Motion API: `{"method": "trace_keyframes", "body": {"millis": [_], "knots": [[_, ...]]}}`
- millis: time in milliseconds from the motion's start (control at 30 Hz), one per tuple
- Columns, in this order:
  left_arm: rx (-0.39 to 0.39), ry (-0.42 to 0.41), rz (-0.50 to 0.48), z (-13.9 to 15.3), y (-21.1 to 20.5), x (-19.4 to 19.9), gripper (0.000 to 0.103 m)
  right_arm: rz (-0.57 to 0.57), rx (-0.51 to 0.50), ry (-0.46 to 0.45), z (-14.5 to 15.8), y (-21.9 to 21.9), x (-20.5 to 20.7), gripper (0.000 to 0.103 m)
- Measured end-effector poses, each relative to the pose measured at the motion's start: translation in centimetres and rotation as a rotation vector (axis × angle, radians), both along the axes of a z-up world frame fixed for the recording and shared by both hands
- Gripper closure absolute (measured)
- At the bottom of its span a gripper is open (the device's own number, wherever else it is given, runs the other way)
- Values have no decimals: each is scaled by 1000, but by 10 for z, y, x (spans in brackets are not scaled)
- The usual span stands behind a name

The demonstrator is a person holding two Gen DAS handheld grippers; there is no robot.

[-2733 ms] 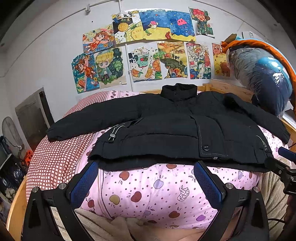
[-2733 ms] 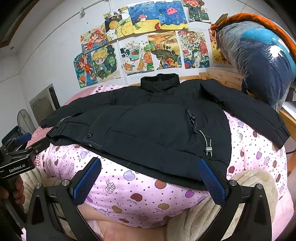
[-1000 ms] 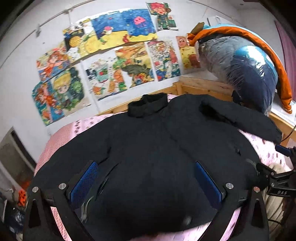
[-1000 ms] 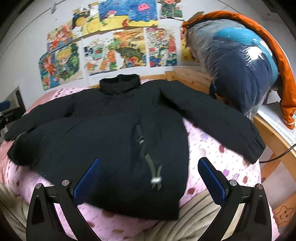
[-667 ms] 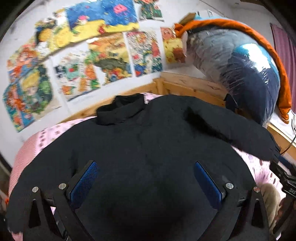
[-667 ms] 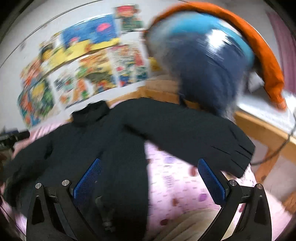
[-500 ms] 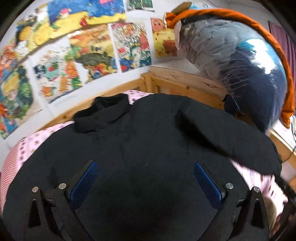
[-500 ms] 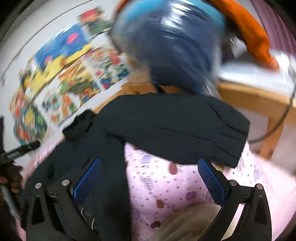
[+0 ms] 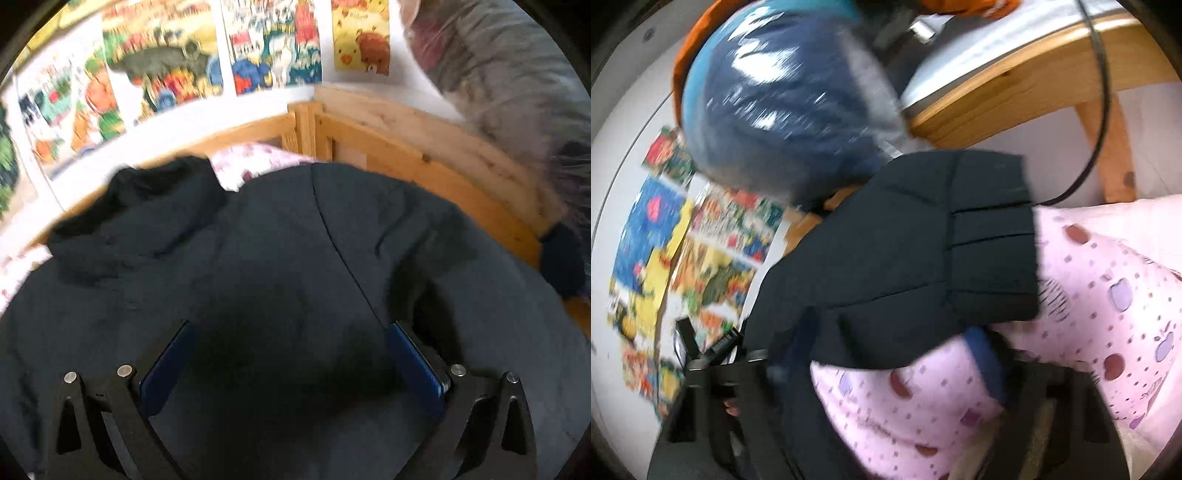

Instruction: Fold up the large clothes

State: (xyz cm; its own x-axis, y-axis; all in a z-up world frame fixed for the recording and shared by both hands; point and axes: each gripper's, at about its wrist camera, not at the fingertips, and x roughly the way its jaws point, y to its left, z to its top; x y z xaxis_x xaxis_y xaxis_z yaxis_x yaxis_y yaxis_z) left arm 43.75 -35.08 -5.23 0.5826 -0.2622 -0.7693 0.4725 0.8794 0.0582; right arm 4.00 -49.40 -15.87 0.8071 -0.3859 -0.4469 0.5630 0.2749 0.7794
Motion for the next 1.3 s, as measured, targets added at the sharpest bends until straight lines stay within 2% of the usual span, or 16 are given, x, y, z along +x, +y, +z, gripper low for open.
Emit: {"method": "trace_keyframes", "body": {"millis": [33, 100, 167, 300, 367, 467, 600, 733, 833, 933, 1000, 1100, 1200, 1300], "knots": [[-18, 38, 5, -11, -3, 7, 0, -33, 2, 18, 0, -2, 0, 65], [-46, 125, 11, -35, -7, 17, 0, -62, 2, 23, 1, -9, -1, 72], [-67, 139, 9, -45, -7, 19, 0, -66, -38, 34, 11, -10, 5, 84], [-109, 166, 5, -42, 3, 17, 0, -58, -208, 76, 53, -4, 20, 91], [-126, 182, 9, -33, 14, 16, 0, -42, -304, 86, 81, 2, 28, 92], [-148, 163, -1, -6, 40, 7, 0, 9, -447, 90, 127, 9, 44, 93], [-181, 121, -41, 43, 88, -10, 0, 139, -642, 86, 190, 30, 71, 94], [-193, 85, -49, 87, 146, -26, 0, 294, -842, 80, 254, 67, 110, 95], [-187, 62, -16, 110, 196, -39, 0, 422, -999, 72, 287, 114, 132, 95], [-202, 63, 48, 123, 250, -52, 0, 569, -1127, 58, 303, 166, 149, 95], [-222, 66, 92, 127, 284, -58, 0, 664, -1188, 55, 298, 199, 146, 95], [-235, 69, 166, 122, 328, -64, 0, 840, -1256, 61, 285, 252, 163, 95], [-234, 68, 222, 109, 357, -65, 0, 983, -1262, 88, 256, 290, 170, 95], [-287, 89, 245, 96, 379, -64, 0, 1126, -1187, 162, 225, 315, 186, 95]]}}
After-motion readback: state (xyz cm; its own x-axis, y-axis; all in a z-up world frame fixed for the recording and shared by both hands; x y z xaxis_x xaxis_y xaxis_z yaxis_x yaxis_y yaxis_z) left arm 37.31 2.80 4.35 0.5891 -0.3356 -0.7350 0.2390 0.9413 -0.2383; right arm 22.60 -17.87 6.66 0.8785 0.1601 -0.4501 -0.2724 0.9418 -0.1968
